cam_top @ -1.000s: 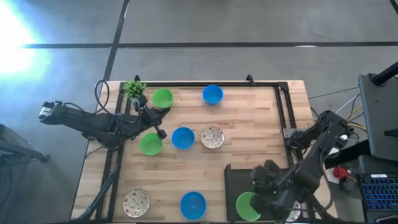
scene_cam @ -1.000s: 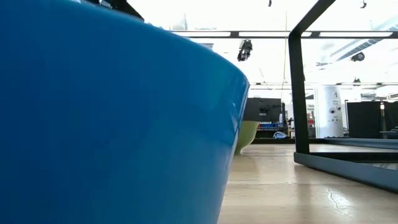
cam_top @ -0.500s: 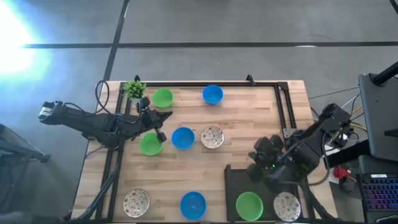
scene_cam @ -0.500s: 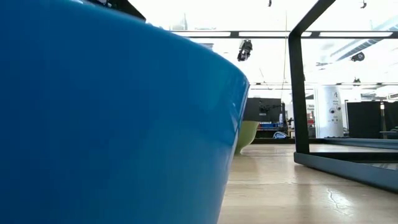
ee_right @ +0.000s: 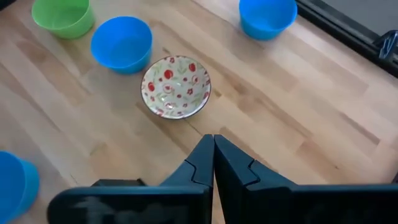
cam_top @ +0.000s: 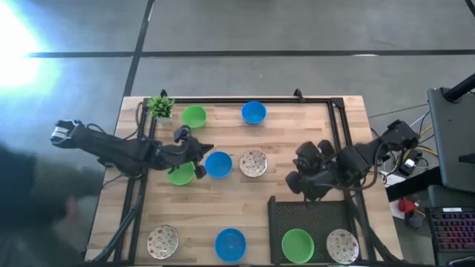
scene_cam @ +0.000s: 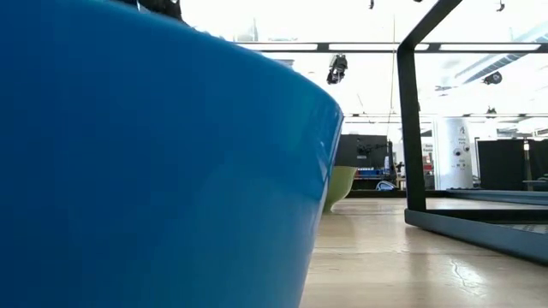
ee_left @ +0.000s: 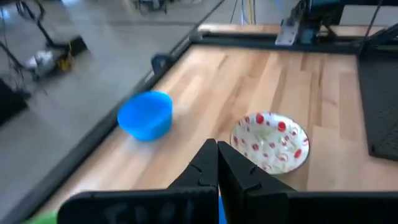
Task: Pick & Place Mini bowls
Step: Put the middle blue bowl on the shelf
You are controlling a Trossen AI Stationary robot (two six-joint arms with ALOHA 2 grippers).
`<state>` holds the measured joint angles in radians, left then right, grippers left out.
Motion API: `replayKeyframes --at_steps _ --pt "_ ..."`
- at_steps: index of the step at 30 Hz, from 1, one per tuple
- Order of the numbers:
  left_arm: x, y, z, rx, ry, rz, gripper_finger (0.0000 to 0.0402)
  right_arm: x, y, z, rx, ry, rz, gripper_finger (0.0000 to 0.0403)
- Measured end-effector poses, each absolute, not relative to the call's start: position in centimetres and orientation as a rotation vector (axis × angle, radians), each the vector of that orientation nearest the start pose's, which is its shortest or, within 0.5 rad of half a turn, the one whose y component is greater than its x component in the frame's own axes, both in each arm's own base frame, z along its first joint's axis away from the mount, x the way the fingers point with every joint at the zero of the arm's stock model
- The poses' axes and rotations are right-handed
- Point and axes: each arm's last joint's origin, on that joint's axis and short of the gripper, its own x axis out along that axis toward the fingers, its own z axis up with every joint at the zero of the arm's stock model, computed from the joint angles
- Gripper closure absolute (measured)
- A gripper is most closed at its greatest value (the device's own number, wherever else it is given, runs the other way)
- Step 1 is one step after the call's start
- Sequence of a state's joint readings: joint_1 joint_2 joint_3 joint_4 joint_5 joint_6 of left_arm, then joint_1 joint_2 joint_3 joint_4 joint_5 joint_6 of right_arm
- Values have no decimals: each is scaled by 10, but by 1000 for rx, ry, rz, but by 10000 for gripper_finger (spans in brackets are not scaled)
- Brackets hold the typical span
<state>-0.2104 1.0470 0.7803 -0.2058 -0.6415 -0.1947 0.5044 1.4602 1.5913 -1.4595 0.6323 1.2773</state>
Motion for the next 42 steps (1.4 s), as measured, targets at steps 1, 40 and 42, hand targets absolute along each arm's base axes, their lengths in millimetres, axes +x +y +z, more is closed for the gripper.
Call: replayKeyframes --at_steps 1,40,42 --pt "221 -29 281 -11 410 466 402 225 103 370 433 818 -745 394" --pt "272 20 226 -558 989 647 307 215 93 382 364 749 -737 394" --pt "274 22 222 -559 1001 658 303 215 93 382 360 751 -735 394"
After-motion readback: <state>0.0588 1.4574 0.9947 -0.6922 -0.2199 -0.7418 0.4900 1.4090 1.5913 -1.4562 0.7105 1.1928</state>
